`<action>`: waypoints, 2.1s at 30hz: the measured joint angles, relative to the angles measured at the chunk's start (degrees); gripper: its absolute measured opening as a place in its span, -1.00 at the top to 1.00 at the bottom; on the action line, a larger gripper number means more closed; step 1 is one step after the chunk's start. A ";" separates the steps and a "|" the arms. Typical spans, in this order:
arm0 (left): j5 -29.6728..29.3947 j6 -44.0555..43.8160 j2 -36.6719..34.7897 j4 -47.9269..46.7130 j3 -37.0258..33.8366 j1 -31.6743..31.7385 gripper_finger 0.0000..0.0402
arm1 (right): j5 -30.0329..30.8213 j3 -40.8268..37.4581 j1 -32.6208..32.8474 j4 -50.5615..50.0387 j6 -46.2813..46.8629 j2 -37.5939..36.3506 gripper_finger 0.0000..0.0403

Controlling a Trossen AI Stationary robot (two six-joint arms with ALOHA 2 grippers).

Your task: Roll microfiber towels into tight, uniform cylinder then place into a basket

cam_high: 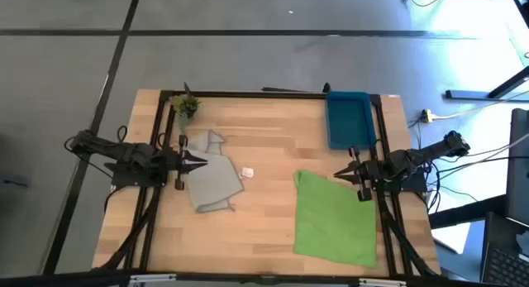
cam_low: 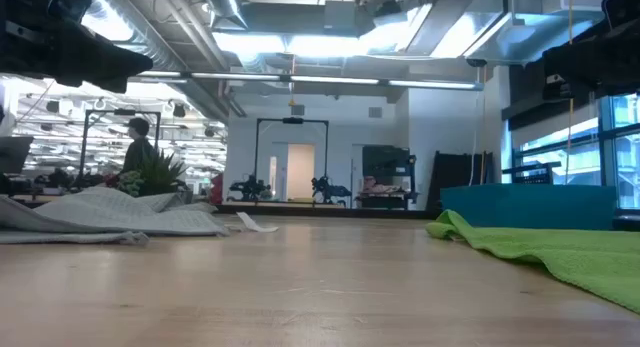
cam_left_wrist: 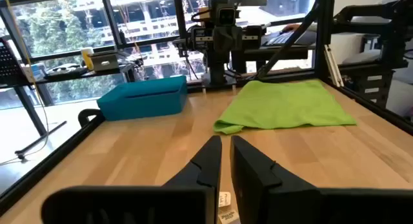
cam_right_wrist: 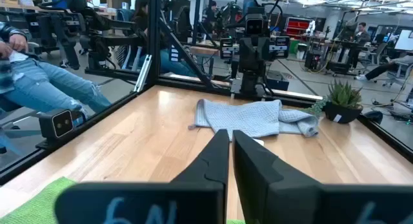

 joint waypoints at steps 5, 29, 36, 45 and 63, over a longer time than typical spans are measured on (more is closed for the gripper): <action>-0.01 0.01 0.00 0.00 0.00 0.00 0.87 | 0.02 -0.02 0.00 -0.01 0.00 -0.01 0.88; 0.00 0.01 -0.01 0.00 0.00 0.01 0.87 | 0.00 -0.02 0.00 -0.01 0.00 0.00 0.88; -0.01 0.01 -0.02 0.00 0.02 0.00 0.87 | 0.00 -0.02 0.00 0.09 0.02 -0.02 0.88; 0.00 0.01 -0.02 0.00 0.02 0.01 0.87 | -0.34 -0.01 -0.01 5.29 3.75 0.02 0.88; -0.01 0.01 0.00 0.00 0.02 0.00 0.87 | -0.61 1.26 -0.07 8.90 -4.15 0.02 0.99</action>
